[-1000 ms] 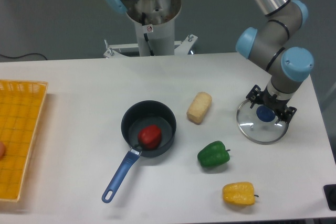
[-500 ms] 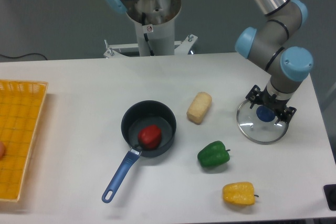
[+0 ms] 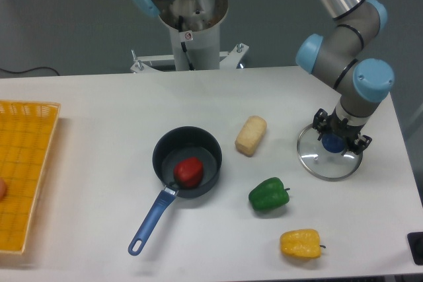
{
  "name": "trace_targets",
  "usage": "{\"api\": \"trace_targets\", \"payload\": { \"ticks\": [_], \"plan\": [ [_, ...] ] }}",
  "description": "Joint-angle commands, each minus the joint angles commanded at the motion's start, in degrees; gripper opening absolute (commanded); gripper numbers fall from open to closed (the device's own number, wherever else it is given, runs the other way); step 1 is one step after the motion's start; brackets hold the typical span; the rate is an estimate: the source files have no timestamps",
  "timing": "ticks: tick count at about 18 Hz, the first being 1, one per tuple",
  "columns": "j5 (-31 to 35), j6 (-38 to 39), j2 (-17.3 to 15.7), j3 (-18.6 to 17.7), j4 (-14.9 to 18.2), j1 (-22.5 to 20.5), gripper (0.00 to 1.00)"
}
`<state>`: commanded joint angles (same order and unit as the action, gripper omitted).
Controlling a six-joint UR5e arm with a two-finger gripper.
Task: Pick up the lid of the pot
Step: 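Close the gripper on the blue knob of the glass lid, then lift the glass lid up by its knob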
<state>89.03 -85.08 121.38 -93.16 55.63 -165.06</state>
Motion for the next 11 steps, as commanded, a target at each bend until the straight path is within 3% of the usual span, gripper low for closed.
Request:
{"api": "trace_targets", "payload": {
  "ticks": [4,11],
  "plan": [
    [0.0,0.0,-0.09,0.0,0.0,0.0,0.56],
    [0.09,-0.09,-0.26,0.09,0.0,0.09,0.56]
  ]
}}
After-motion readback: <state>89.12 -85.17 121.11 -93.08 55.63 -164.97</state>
